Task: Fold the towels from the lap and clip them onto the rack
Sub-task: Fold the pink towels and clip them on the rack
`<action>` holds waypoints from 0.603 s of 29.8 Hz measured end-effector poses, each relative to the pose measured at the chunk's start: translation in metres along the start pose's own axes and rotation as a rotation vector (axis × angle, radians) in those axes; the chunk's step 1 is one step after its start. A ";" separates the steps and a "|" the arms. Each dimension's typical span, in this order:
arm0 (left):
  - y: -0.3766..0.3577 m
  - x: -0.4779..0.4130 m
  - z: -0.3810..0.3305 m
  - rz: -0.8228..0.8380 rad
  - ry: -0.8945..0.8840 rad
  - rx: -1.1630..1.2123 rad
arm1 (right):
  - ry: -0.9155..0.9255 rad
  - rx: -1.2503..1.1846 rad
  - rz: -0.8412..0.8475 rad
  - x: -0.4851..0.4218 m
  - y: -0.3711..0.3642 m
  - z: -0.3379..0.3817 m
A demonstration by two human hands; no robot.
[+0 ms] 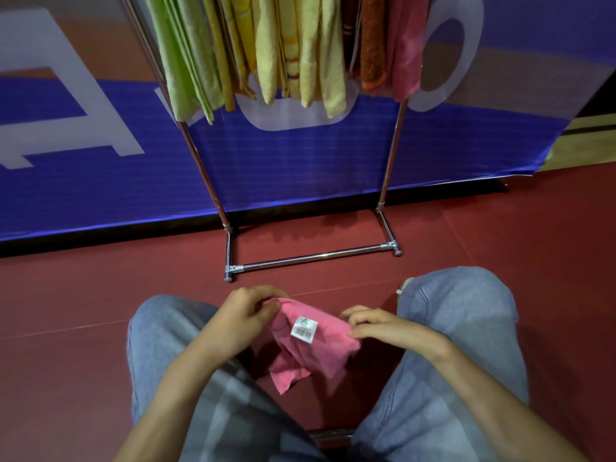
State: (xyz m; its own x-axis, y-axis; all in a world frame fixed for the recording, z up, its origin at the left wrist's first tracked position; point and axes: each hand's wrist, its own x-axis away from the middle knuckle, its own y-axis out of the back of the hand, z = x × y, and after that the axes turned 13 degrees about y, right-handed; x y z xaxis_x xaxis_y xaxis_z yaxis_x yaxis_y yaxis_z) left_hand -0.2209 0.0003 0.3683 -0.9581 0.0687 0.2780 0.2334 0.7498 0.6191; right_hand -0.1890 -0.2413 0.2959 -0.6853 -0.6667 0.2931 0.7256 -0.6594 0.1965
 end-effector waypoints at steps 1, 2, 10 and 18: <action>0.002 0.000 0.002 -0.005 0.007 -0.002 | 0.008 -0.008 -0.005 0.002 0.001 0.001; 0.003 -0.001 0.004 -0.009 0.014 -0.007 | 0.026 -0.018 -0.017 0.005 0.002 0.002; 0.012 -0.001 0.017 0.021 0.049 -0.065 | 0.182 -0.074 -0.265 0.018 0.017 0.016; 0.022 -0.003 0.008 -0.041 0.063 -0.026 | 0.321 -0.078 -0.541 0.016 0.022 0.045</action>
State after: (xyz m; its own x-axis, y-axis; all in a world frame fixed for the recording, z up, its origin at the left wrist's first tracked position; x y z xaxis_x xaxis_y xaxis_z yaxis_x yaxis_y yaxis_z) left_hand -0.2142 0.0220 0.3758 -0.9549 -0.0036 0.2969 0.1992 0.7336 0.6497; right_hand -0.1812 -0.2515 0.3469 -0.9470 -0.2953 -0.1266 0.2733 -0.9475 0.1658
